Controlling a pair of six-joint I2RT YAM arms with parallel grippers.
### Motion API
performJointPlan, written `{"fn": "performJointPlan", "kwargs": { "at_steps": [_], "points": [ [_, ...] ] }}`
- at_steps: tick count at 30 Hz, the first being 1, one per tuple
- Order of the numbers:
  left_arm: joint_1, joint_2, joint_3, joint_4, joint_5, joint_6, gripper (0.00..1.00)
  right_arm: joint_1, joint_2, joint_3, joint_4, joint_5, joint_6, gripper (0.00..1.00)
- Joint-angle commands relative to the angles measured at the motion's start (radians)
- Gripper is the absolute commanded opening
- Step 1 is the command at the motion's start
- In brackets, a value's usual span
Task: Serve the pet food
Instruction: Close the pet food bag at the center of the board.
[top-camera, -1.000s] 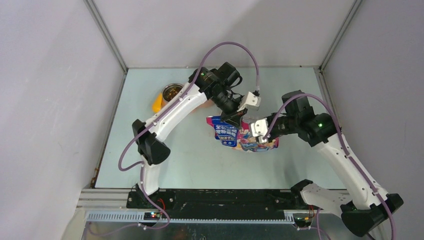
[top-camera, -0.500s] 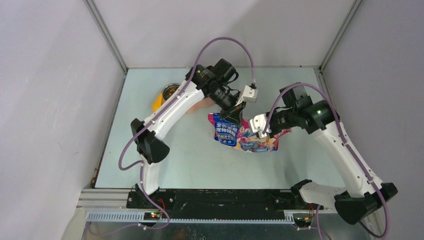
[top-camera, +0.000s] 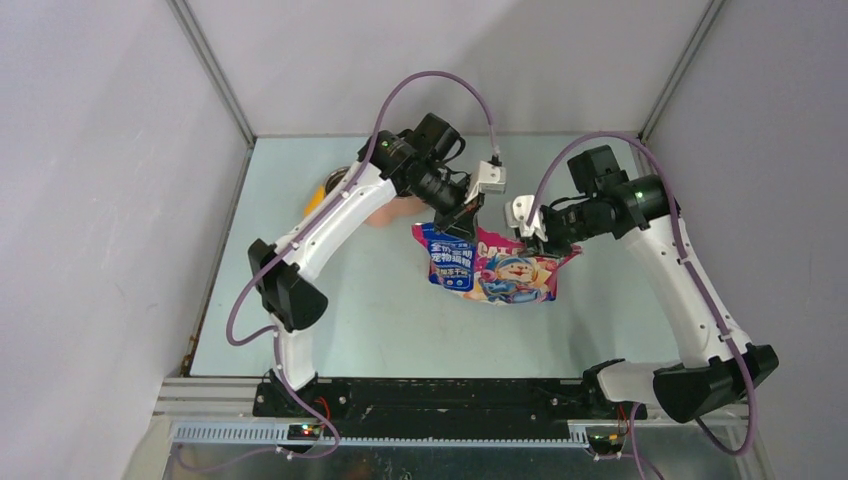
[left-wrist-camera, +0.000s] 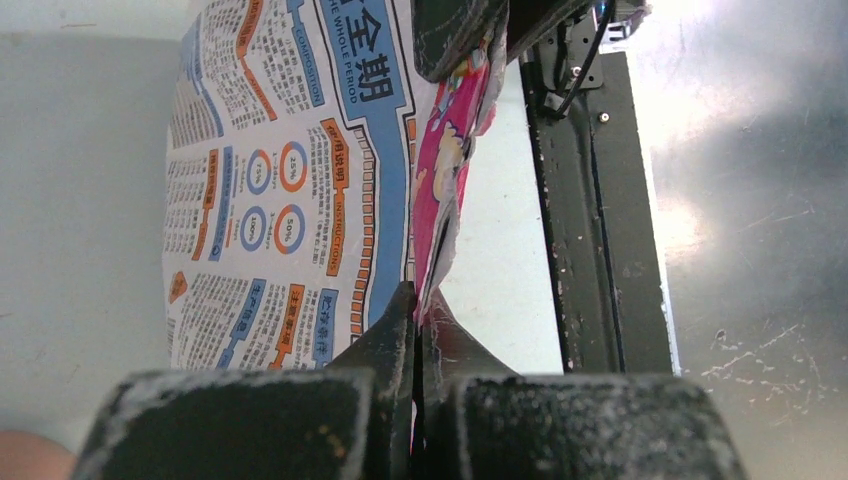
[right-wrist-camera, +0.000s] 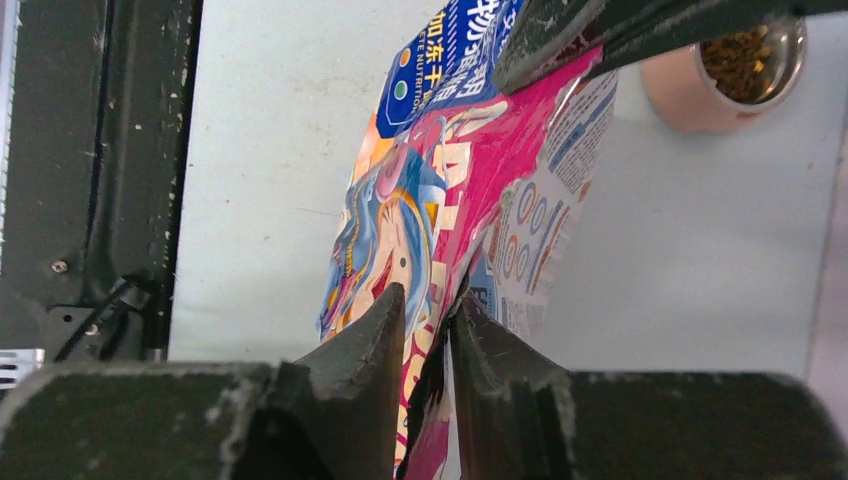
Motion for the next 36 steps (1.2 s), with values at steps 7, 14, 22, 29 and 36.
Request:
{"fn": "performJointPlan", "kwargs": {
  "at_steps": [7,14,22,29,36],
  "points": [
    [0.118,-0.109,-0.066,0.082,-0.080,-0.032,0.00,-0.051,0.044,0.046,-0.241,0.082,0.053,0.00],
    [0.134,-0.121,-0.102,0.132,-0.102,-0.058,0.00,-0.070,0.030,0.070,-0.188,0.153,0.144,0.25],
    [0.143,-0.155,-0.143,0.184,-0.129,-0.092,0.00,-0.081,0.025,0.048,-0.163,0.280,0.261,0.00],
    [0.153,-0.164,-0.162,0.195,-0.122,-0.086,0.00,-0.103,-0.002,0.049,-0.166,0.334,0.273,0.26],
    [0.155,-0.175,-0.179,0.207,-0.113,-0.087,0.00,-0.115,-0.035,0.039,-0.121,0.437,0.299,0.13]
  ]
}}
